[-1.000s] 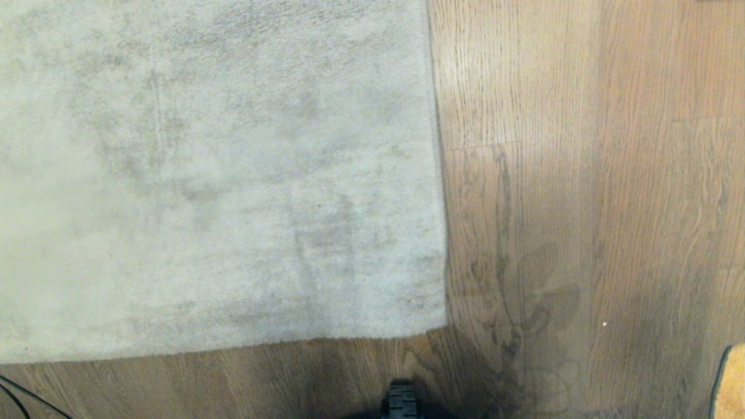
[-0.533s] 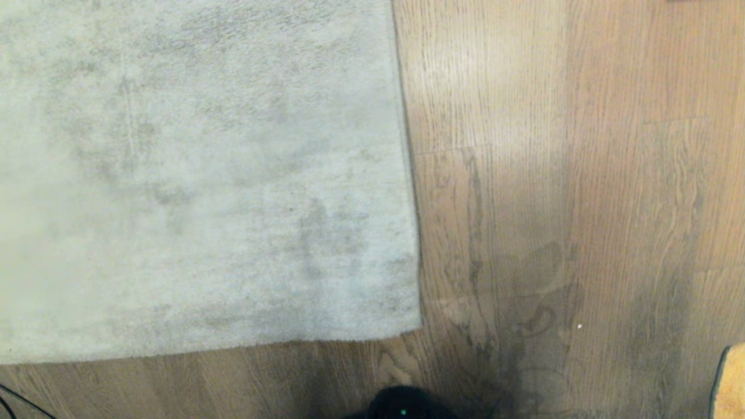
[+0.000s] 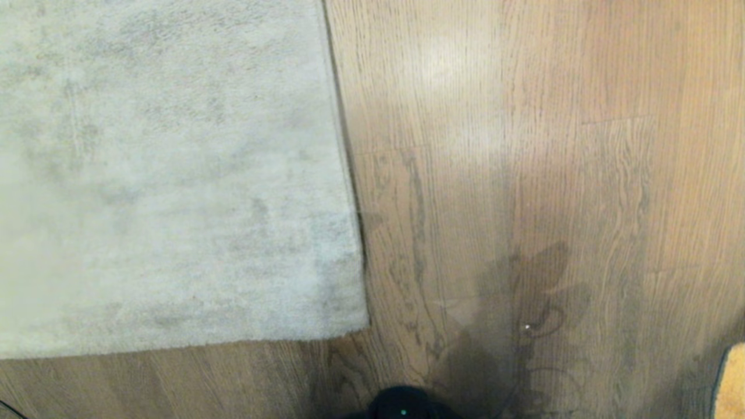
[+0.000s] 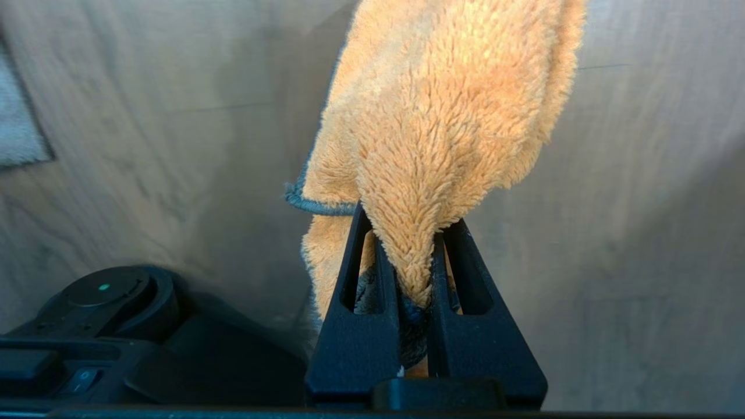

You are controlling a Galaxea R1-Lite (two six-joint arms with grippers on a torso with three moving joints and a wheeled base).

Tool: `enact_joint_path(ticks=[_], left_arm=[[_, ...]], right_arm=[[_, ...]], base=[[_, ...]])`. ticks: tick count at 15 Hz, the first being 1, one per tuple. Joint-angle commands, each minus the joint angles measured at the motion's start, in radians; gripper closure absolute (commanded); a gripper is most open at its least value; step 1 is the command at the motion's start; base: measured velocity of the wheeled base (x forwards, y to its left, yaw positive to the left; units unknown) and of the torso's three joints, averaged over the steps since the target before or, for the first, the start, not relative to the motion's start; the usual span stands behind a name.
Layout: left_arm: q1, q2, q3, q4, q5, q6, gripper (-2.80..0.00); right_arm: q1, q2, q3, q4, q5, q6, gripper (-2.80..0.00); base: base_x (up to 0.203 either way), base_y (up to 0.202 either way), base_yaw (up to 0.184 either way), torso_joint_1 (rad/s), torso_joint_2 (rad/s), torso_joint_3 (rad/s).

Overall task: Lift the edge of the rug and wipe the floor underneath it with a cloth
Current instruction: Put down the rag

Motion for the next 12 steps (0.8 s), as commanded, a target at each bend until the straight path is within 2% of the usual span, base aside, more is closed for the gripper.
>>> enact_joint_path(ticks=[1,10,12], left_arm=[[0.000,0.000,0.000,0.000,0.001,0.000,0.00],[0.000,0.000,0.000,0.002,0.001,0.000,0.00],[0.000,0.000,0.000,0.001,0.001,0.000,0.00]], right_arm=[[0.001,0.001,0.000,0.000,0.001,-0.001,0.00],[0.000,0.001,0.000,0.001,0.001,-0.001,0.00],[0.000,0.001,0.000,0.001,0.001,-0.001,0.00]], base=[[0.000,-0.193,0.004,0.002,0.01,0.002],[0.000,-0.195,0.001,0.004,0.00,0.002],[0.000,-0.116,0.000,0.002,0.00,0.003]])
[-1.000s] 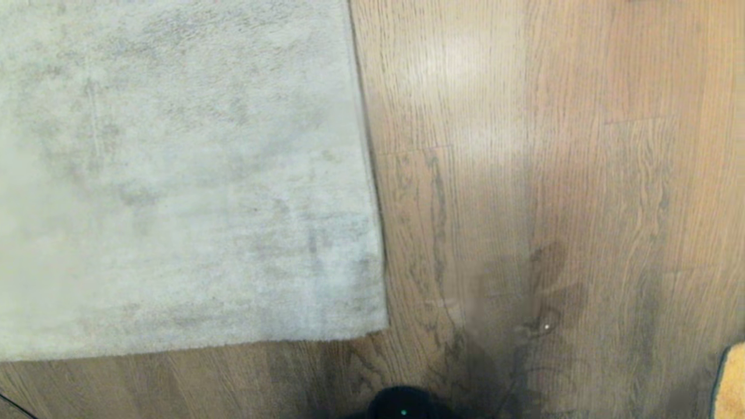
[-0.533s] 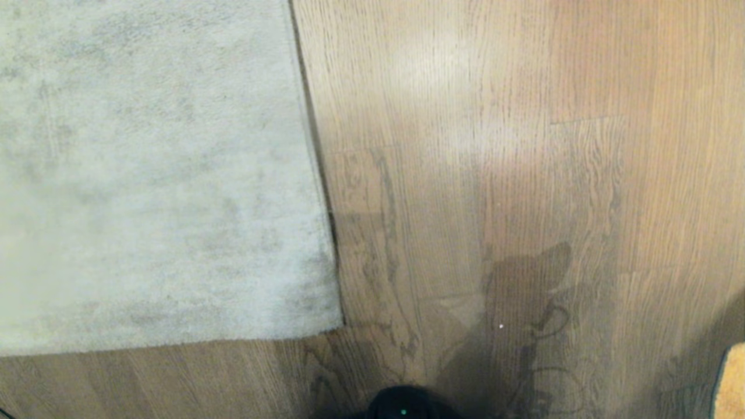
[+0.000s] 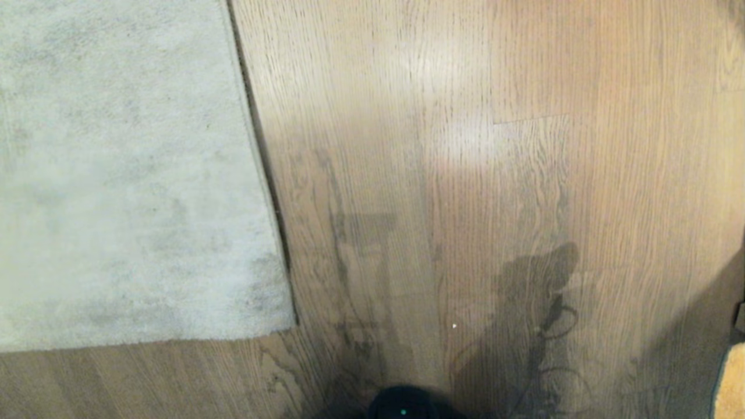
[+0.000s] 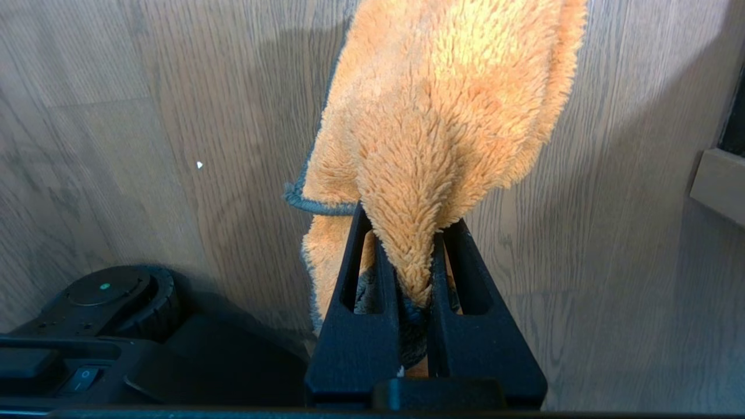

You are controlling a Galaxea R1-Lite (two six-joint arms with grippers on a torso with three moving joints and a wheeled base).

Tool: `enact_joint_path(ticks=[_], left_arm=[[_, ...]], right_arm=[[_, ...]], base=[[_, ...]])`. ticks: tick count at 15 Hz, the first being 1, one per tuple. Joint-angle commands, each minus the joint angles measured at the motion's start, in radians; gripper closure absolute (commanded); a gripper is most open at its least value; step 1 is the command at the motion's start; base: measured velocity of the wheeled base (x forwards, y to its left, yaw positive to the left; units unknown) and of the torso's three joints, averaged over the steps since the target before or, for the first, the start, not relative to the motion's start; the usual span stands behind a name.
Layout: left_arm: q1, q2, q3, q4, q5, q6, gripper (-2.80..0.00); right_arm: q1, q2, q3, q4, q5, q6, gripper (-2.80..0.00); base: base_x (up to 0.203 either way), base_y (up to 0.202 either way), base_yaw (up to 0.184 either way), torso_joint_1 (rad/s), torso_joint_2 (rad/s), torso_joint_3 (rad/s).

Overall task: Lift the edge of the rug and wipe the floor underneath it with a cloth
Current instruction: Put down the rag

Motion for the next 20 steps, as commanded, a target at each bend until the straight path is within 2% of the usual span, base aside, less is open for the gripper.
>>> enact_joint_path(ticks=[1,20], left_arm=[[0.000,0.000,0.000,-0.001,0.001,-0.001,0.00],[0.000,0.000,0.000,-0.001,0.001,-0.003,0.00]], right_arm=[[0.000,0.001,0.000,-0.001,0.001,-0.001,0.00],[0.000,0.001,0.000,-0.001,-0.001,0.001,0.00]], base=[[0.000,0.000,0.000,0.000,0.00,0.000],[0.000,0.000,0.005,0.000,0.00,0.000]])
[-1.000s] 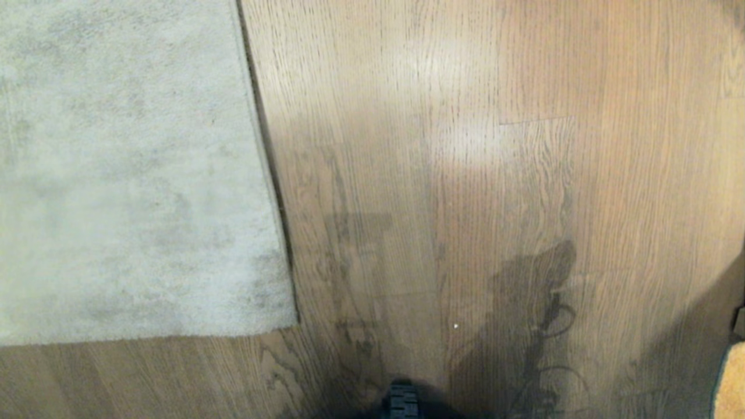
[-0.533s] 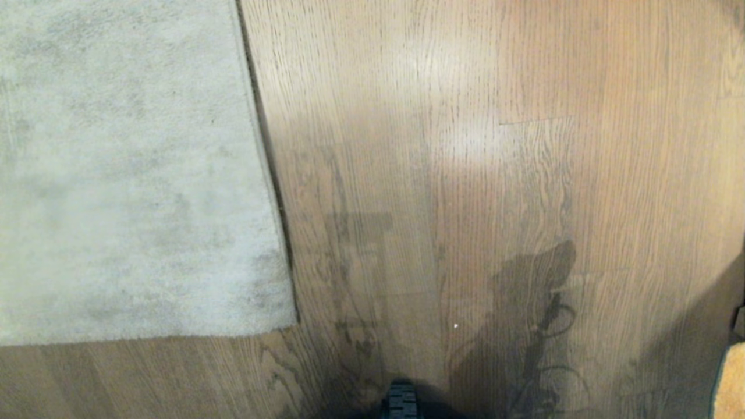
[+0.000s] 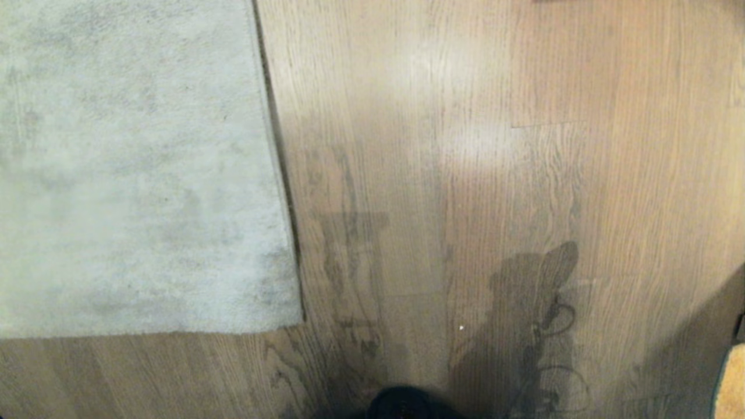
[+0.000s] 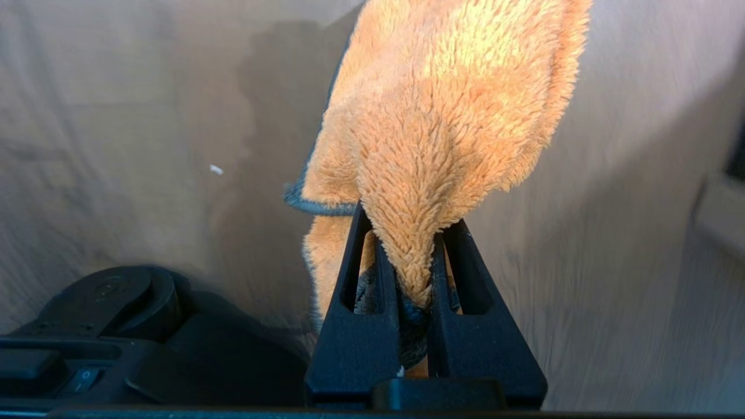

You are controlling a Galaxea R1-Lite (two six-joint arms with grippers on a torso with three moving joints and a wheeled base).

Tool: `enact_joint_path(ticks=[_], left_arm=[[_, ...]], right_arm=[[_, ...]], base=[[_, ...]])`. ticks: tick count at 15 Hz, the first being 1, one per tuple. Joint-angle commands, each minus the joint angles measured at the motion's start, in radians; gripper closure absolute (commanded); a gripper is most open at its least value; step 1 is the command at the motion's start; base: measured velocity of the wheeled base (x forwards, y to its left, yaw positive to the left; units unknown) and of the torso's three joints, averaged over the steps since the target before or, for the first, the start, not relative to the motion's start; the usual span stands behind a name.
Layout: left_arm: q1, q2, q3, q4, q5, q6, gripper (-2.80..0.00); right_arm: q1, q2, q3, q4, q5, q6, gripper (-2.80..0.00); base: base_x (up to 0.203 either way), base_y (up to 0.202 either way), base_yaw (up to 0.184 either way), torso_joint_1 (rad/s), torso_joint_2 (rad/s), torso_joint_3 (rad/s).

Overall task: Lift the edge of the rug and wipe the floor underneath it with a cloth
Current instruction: Put down the rag

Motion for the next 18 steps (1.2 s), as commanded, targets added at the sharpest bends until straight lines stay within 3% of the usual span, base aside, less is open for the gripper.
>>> enact_joint_path(ticks=[1,5,18], left_arm=[[0.000,0.000,0.000,0.001,0.000,0.000,0.00],[0.000,0.000,0.000,0.001,0.000,0.000,0.00],[0.000,0.000,0.000,0.001,0.000,0.000,0.00]], right_arm=[[-0.001,0.001,0.000,-0.001,0.001,-0.001,0.00],[-0.001,0.001,0.000,-0.001,0.001,-0.001,0.00],[-0.001,0.001,0.000,0.001,0.004,-0.010,0.00]], base=[[0.001,-0.005,0.116,0.002,0.00,0.005],[-0.001,-0.005,0.104,0.002,0.01,0.005],[0.000,0.000,0.000,0.000,0.00,0.000]])
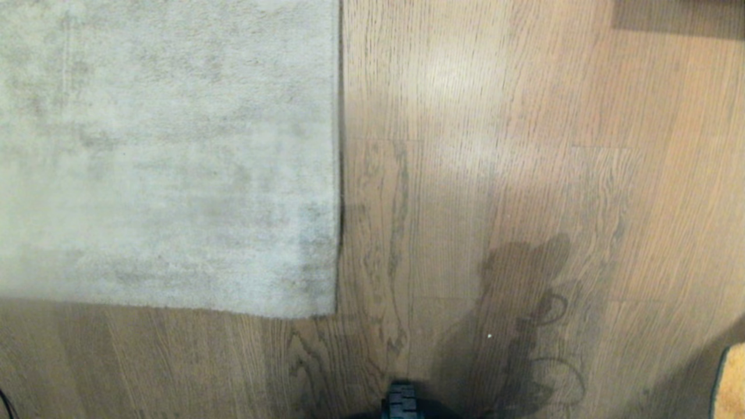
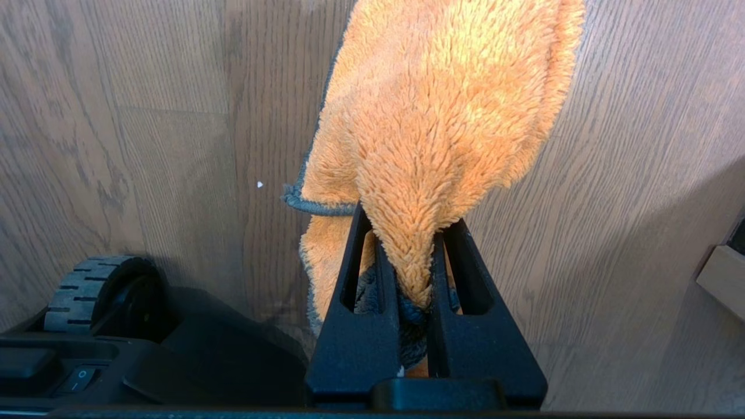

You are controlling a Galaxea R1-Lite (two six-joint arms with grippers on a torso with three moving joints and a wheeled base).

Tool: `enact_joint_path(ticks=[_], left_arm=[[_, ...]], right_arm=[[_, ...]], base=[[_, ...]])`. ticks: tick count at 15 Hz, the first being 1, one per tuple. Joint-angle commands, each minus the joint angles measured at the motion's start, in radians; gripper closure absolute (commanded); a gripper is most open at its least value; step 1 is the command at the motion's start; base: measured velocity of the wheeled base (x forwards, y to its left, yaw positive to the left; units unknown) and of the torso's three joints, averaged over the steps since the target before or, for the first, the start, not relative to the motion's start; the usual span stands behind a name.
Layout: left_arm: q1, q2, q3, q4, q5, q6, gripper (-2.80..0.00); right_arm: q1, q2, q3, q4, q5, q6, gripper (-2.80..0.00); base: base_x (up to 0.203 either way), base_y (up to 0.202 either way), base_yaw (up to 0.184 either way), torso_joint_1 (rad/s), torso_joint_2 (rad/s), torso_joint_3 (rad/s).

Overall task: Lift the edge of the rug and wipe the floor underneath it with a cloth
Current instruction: Put down the rag

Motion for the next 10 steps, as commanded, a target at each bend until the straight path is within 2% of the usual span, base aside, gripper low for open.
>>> enact_joint_path(ticks=[1,10], left_arm=[[0.000,0.000,0.000,0.000,0.000,0.000,0.00],[0.000,0.000,0.000,0.000,0.000,0.000,0.00]], right_arm=[[0.000,0.001,0.000,0.000,-0.001,0.002,0.00],[0.003,0.019,-0.030,0.008,0.003,0.019,0.00]], base=[[0.000,0.000,0.000,0.000,0.00,0.000],[0.000,0.000,0.000,0.000,0.00,0.000]])
